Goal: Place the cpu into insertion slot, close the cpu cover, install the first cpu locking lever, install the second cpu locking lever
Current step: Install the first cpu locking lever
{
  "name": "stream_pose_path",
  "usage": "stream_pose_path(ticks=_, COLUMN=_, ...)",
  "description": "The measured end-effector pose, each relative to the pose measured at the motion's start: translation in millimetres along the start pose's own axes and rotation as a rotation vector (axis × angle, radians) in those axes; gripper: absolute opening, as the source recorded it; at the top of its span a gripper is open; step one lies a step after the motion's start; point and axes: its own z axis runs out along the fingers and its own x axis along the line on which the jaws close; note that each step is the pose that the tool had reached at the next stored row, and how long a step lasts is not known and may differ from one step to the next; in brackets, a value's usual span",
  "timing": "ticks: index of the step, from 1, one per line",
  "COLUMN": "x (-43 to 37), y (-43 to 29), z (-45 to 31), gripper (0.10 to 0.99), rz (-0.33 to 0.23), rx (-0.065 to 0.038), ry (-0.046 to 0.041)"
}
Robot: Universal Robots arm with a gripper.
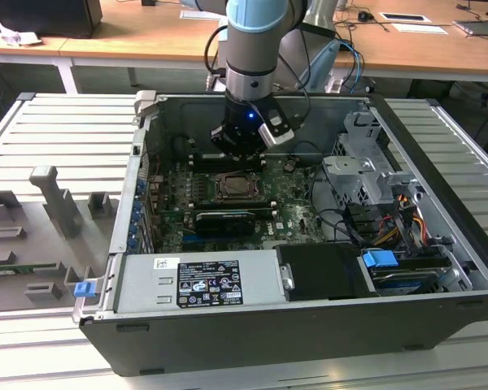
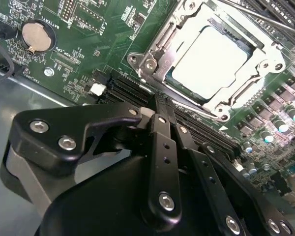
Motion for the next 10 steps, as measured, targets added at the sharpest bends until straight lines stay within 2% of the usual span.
stream_pose_path(ticks=8, x=-1.3, y=-0.4, z=4.2, gripper=0.106, rz=0.000, rx=0.001, ry=0.0002)
stream_pose_path(ticks=10, x=-1.4, y=-0.4, z=4.5, gripper=0.106, rz=0.000, rx=0.005, ry=0.0002)
